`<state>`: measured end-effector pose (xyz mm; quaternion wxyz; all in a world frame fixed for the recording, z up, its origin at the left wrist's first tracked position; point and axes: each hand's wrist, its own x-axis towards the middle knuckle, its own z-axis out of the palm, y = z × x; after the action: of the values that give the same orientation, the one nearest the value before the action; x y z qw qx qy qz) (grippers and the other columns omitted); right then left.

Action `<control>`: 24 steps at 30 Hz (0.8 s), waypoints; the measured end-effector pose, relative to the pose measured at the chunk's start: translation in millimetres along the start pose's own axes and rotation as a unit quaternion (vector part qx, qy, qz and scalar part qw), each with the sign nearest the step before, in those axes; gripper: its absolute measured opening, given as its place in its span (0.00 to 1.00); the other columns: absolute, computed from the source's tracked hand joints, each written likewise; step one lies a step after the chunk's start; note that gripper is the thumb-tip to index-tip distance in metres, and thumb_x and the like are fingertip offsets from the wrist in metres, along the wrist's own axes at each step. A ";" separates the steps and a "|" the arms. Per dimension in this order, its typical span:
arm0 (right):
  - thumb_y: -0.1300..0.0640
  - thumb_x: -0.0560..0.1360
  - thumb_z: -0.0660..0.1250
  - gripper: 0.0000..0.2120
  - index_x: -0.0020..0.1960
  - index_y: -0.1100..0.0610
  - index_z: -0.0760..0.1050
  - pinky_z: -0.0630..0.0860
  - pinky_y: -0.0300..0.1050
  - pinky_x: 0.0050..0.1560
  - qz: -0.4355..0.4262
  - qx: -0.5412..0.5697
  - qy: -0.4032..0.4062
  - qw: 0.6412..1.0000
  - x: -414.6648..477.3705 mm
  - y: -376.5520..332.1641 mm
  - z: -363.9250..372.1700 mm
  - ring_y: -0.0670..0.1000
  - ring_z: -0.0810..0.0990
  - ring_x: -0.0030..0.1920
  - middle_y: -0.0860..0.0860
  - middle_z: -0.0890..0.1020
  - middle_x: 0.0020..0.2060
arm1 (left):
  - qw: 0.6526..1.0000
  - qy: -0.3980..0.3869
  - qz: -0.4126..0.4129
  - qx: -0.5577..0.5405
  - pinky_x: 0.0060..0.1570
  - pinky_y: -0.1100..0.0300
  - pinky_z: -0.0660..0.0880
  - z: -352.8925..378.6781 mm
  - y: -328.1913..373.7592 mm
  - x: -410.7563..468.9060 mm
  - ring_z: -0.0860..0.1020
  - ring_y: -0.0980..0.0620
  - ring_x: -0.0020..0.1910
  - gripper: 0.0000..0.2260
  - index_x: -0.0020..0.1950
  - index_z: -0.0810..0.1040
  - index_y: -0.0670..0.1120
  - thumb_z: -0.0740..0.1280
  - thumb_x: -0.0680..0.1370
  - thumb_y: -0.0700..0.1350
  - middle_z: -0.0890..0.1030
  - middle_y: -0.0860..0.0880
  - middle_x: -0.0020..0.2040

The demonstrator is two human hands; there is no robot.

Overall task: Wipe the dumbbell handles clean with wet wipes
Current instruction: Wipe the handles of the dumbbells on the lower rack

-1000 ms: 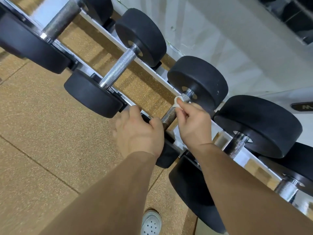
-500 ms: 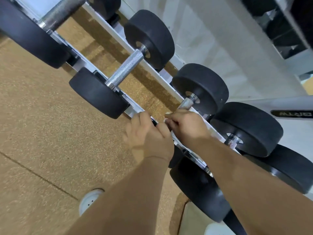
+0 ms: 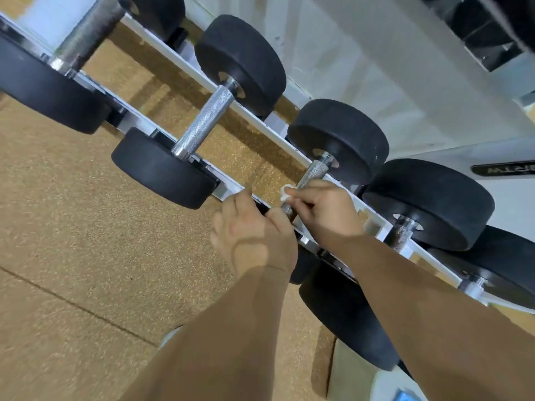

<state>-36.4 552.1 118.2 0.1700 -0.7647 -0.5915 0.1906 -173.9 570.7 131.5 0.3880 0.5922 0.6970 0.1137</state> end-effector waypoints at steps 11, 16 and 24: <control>0.56 0.76 0.73 0.04 0.50 0.50 0.86 0.71 0.32 0.42 0.223 0.239 -0.039 0.944 -14.2 -2.8 7.1 0.37 0.75 0.33 0.38 0.77 0.32 | 0.999 0.036 0.036 -0.006 0.65 0.44 0.69 0.0 2.1 1.5 0.74 0.40 0.63 0.31 0.66 0.77 0.44 0.50 0.70 0.57 0.78 0.44 0.61; 0.51 0.78 0.68 0.04 0.50 0.47 0.81 0.78 0.42 0.45 0.255 0.264 0.112 0.923 -3.8 0.4 3.2 0.42 0.78 0.41 0.39 0.79 0.36 | 0.998 0.043 0.011 -0.039 0.66 0.42 0.69 1.0 3.9 0.3 0.73 0.44 0.64 0.26 0.66 0.76 0.48 0.54 0.72 0.54 0.77 0.49 0.62; 0.52 0.72 0.76 0.03 0.41 0.48 0.82 0.79 0.43 0.48 0.343 0.341 -0.049 0.874 -30.9 -19.1 12.6 0.46 0.82 0.45 0.44 0.84 0.42 | 1.000 0.018 0.014 -0.021 0.64 0.52 0.66 -1.5 6.1 2.4 0.72 0.45 0.65 0.28 0.69 0.75 0.46 0.53 0.72 0.53 0.76 0.45 0.65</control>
<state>-65.7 527.2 119.3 0.3148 -0.8041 -0.1981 0.4637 -170.4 575.0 135.4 0.3860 0.5918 0.6929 0.1440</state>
